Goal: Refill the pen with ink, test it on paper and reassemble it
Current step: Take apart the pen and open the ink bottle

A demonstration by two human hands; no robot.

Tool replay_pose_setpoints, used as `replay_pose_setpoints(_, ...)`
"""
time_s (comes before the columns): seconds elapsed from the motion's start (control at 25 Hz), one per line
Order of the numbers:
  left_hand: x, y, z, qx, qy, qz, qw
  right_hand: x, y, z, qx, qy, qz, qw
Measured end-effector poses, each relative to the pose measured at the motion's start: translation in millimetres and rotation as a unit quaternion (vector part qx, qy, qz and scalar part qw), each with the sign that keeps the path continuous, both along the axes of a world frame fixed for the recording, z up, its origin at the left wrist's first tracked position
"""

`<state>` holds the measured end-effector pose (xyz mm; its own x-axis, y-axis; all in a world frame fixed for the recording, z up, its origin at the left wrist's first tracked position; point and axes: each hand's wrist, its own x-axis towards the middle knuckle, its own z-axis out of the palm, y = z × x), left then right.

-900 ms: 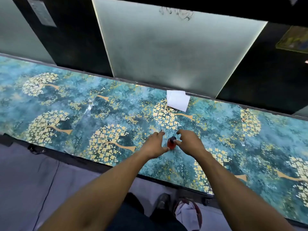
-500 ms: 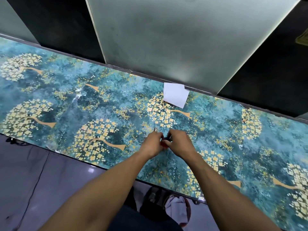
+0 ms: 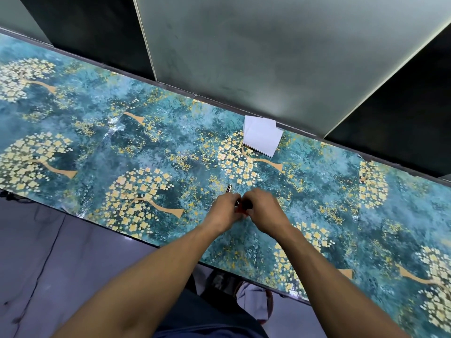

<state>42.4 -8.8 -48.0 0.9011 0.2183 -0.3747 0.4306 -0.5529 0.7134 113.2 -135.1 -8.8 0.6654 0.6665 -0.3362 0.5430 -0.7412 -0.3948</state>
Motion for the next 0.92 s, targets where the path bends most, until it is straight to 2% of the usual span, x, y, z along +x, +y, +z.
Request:
replay_pose_setpoints(0.12, -2, 0, -1, 0.0, -0.009, 0.001, 1.0, -3, 1, 3, 0.006, 0.034, -0.031, 0.999)
replay_pose_setpoints(0.24, -3, -1, -2, 0.014, -0.011, 0.003, 1.0, -10, 3, 3, -0.06, -0.027, -0.093, 0.994)
replay_pose_setpoints(0.36, -2, -2, -4, -0.002, -0.008, 0.008, 1.0, -14, 4, 2, -0.071, -0.067, -0.073, 0.993)
replay_pose_setpoints(0.48, -2, -2, -6, -0.008, -0.011, 0.014, 1.0, -9, -2, 3, -0.025, -0.013, -0.027, 0.999)
replay_pose_setpoints(0.56, -3, -2, -7, -0.011, -0.017, 0.017, 1.0, -5, -3, 6, 0.003, 0.031, -0.062, 0.998)
replay_pose_setpoints(0.68, -3, -3, -9, -0.01, -0.021, 0.021, 0.999, -4, -1, 6, -0.051, -0.022, -0.114, 0.992)
replay_pose_setpoints(0.76, -3, -3, -10, -0.014, -0.02, 0.024, 0.999, -7, 2, 5, -0.061, -0.045, -0.1, 0.992)
replay_pose_setpoints(0.92, -4, -3, -8, -0.022, -0.016, 0.023, 0.999, 0, 0, 8, -0.012, 0.024, -0.054, 0.998)
